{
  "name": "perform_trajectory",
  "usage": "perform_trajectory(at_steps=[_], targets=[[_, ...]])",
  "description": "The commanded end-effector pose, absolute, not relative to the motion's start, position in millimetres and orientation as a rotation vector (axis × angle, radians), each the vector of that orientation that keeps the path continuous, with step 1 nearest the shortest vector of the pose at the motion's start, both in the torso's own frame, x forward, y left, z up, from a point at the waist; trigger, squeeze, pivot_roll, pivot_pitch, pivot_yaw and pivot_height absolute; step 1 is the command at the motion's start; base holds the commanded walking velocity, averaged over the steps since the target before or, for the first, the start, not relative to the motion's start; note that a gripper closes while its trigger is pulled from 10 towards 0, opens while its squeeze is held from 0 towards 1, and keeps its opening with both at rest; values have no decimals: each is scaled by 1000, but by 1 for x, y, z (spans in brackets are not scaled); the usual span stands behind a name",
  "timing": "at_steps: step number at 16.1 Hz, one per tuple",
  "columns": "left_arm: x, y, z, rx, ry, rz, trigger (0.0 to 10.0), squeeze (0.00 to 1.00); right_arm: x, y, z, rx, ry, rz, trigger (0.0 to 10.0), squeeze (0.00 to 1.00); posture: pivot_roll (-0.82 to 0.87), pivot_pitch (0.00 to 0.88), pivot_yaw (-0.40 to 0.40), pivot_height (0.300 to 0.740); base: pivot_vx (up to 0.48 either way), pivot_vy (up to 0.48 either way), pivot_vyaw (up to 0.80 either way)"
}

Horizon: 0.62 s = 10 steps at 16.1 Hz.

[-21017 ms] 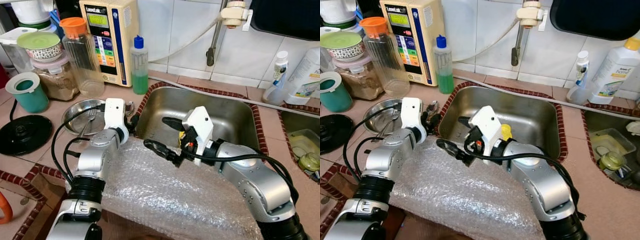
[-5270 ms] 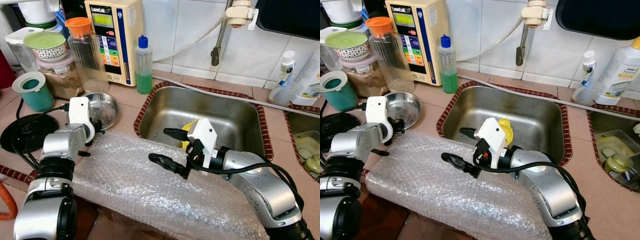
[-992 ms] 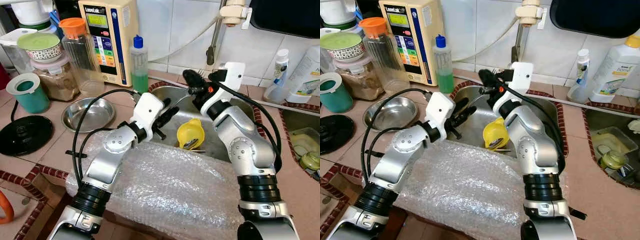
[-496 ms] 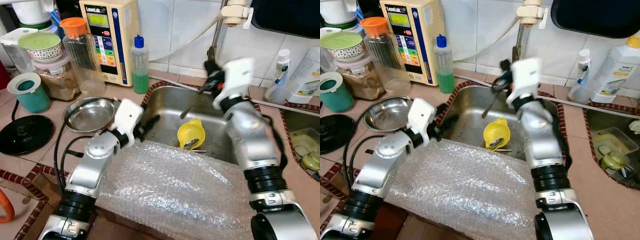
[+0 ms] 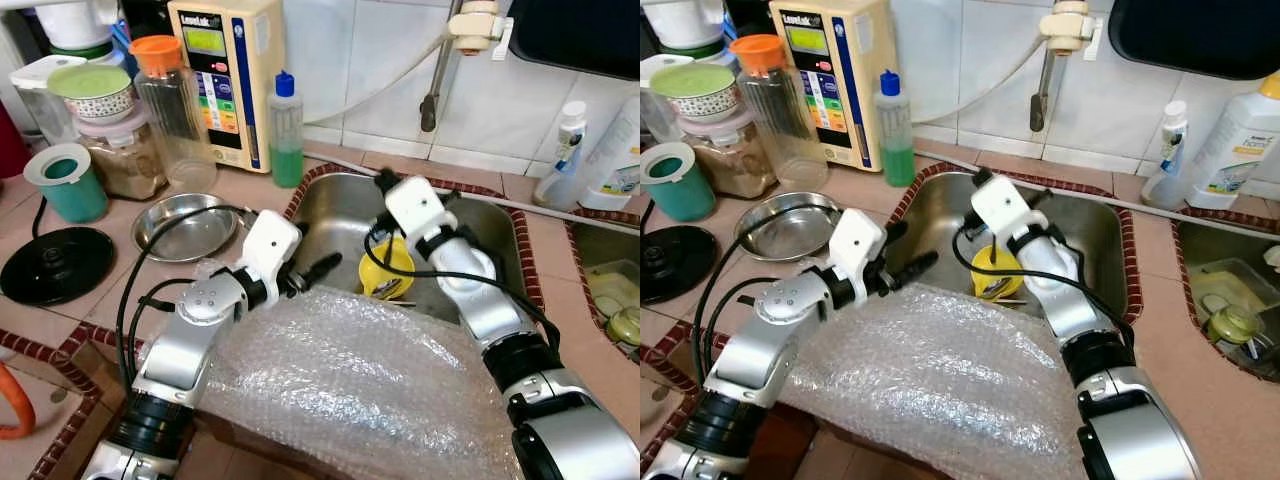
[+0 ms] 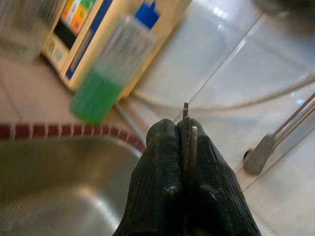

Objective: Kitchen organization

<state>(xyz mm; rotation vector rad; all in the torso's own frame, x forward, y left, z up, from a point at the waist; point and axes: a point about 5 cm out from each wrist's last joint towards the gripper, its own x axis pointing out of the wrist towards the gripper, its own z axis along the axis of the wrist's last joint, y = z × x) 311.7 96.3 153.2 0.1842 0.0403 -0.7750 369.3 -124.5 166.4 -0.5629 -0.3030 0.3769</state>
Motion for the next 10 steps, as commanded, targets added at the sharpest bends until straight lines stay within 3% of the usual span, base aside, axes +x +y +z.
perform_trajectory(at_steps=[1, 10], targets=[[308, 93, 155, 183, 41, -799, 10000, 1000, 371, -127, 163, -591, -291, 375, 0, 0, 108, 0, 9, 740, 0, 0, 0], [303, 81, 149, 160, 69, -831, 10000, 1000, 369, -141, 120, -541, -75, 351, 0, 0, 102, 0, 10, 740, 0, 0, 0]])
